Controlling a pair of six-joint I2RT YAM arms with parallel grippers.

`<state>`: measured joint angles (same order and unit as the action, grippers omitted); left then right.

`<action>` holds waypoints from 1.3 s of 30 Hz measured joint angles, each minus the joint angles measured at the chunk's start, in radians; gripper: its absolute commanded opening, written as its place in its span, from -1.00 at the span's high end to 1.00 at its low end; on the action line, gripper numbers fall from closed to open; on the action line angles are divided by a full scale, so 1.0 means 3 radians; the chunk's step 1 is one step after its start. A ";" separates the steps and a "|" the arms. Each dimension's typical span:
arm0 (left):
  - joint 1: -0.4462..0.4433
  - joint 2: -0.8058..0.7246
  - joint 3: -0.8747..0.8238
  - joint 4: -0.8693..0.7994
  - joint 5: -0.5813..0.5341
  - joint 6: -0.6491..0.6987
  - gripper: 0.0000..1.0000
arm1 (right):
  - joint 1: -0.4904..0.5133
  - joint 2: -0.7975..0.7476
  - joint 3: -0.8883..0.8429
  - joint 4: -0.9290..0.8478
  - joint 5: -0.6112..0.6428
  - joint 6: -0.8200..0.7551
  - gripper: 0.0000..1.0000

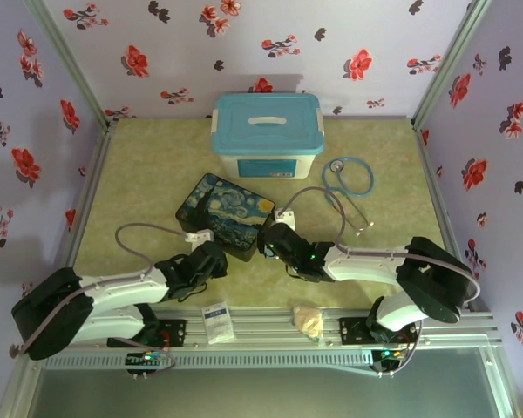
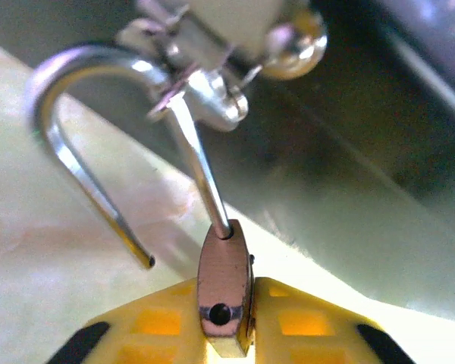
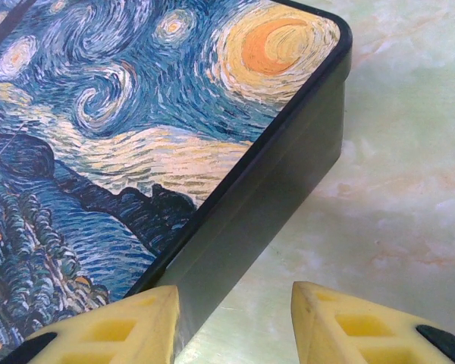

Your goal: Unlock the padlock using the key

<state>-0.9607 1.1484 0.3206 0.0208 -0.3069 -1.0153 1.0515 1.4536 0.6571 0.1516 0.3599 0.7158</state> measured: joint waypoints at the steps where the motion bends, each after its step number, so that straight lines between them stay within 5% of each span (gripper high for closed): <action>1: 0.0001 -0.0058 0.0004 -0.0102 -0.0001 -0.0005 0.83 | 0.0000 0.0000 0.0000 0.0000 -0.0003 0.0003 0.15; 13: 0.0084 -0.0081 0.0408 -0.1264 -0.0039 0.0093 0.92 | 0.0092 -0.0025 0.0160 -0.0065 -0.0015 -0.0005 0.01; 24: 0.0088 -0.0047 0.0562 -0.1556 0.0042 0.0193 0.92 | 0.0945 0.0440 0.0633 -0.0298 0.0676 -0.0114 -0.20; 31: 0.0100 -0.0142 0.0565 -0.1651 0.0128 0.0193 0.92 | 0.1082 0.0692 0.0800 -0.0361 0.1186 -0.0027 -0.28; 34: 0.0099 -0.0187 0.0566 -0.1704 0.0192 0.0197 0.91 | 0.1086 0.0652 0.0744 -0.0275 0.1167 -0.0066 -0.47; 39: 0.0099 -0.0215 0.0617 -0.1750 0.0239 0.0223 0.92 | 0.1108 0.0324 0.0399 -0.0132 0.1024 -0.0245 -0.48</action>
<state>-0.9310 1.0840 0.5056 -0.5041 -0.2352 -0.9485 1.3838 1.5509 0.7769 0.1120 0.6670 0.6422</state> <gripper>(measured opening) 0.128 0.735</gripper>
